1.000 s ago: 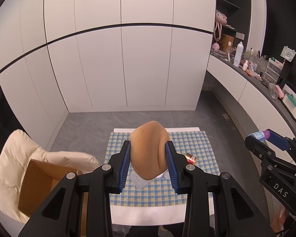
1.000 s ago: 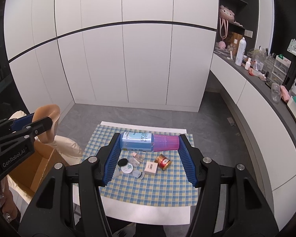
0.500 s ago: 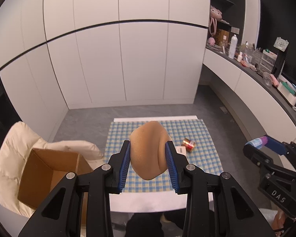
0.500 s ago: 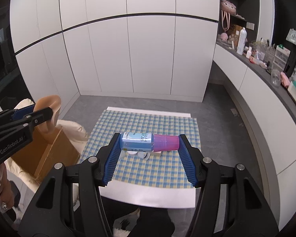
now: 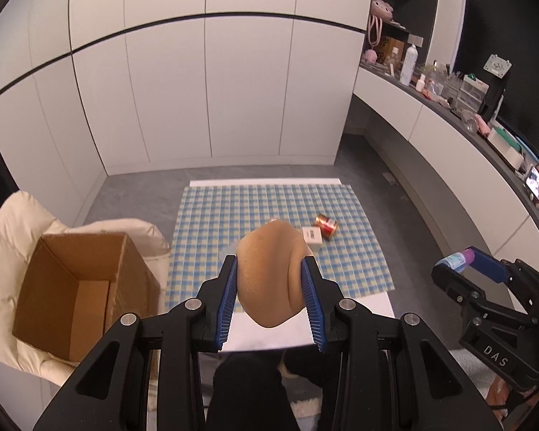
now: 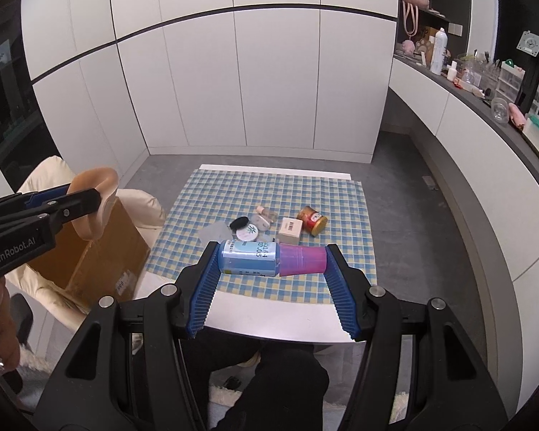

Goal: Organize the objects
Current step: 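Lift the tube and sponge off the cloth with both tools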

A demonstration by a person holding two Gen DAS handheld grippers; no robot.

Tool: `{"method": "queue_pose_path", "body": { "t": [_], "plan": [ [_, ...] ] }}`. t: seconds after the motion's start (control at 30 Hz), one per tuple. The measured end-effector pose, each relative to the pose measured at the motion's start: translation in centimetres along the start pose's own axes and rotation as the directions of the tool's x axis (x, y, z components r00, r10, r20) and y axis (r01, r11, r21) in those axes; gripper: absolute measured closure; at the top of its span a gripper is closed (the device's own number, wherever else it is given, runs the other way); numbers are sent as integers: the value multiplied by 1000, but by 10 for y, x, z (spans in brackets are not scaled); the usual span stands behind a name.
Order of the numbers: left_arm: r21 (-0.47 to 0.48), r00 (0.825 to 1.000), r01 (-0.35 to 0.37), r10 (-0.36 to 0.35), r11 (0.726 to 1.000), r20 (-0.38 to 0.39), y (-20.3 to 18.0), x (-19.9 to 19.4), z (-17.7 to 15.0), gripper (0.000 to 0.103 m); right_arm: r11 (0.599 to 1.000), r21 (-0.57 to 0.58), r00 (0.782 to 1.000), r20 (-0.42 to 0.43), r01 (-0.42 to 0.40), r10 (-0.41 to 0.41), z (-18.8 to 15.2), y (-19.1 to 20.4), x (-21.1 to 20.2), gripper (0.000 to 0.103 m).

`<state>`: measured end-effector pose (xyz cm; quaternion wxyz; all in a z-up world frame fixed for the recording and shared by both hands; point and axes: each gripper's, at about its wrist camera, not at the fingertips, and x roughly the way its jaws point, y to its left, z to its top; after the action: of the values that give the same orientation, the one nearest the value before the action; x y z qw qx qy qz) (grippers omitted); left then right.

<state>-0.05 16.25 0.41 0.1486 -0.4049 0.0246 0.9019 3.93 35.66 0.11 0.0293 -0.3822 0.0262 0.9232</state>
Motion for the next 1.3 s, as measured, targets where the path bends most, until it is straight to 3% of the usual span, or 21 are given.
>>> {"method": "queue_pose_path", "body": {
  "t": [0.37, 0.8, 1.07, 1.3],
  "plan": [
    [20, 998, -3, 4, 1000, -61, 12, 13, -50, 68, 1000, 20, 1000, -11, 8, -8, -48, -6, -22, 43],
    [1, 995, -56, 56, 998, -86, 41, 10, -82, 68, 997, 75, 990, -138, -18, 29, -109, -11, -17, 43],
    [-15, 995, -55, 54, 998, -88, 47, 11, -83, 68, 997, 81, 990, -139, 11, 1, -109, -17, -13, 43],
    [-30, 993, -70, 66, 997, -102, 55, 15, -86, 68, 994, 111, 988, -151, -14, 31, -109, -18, -8, 43]
  ]
}}
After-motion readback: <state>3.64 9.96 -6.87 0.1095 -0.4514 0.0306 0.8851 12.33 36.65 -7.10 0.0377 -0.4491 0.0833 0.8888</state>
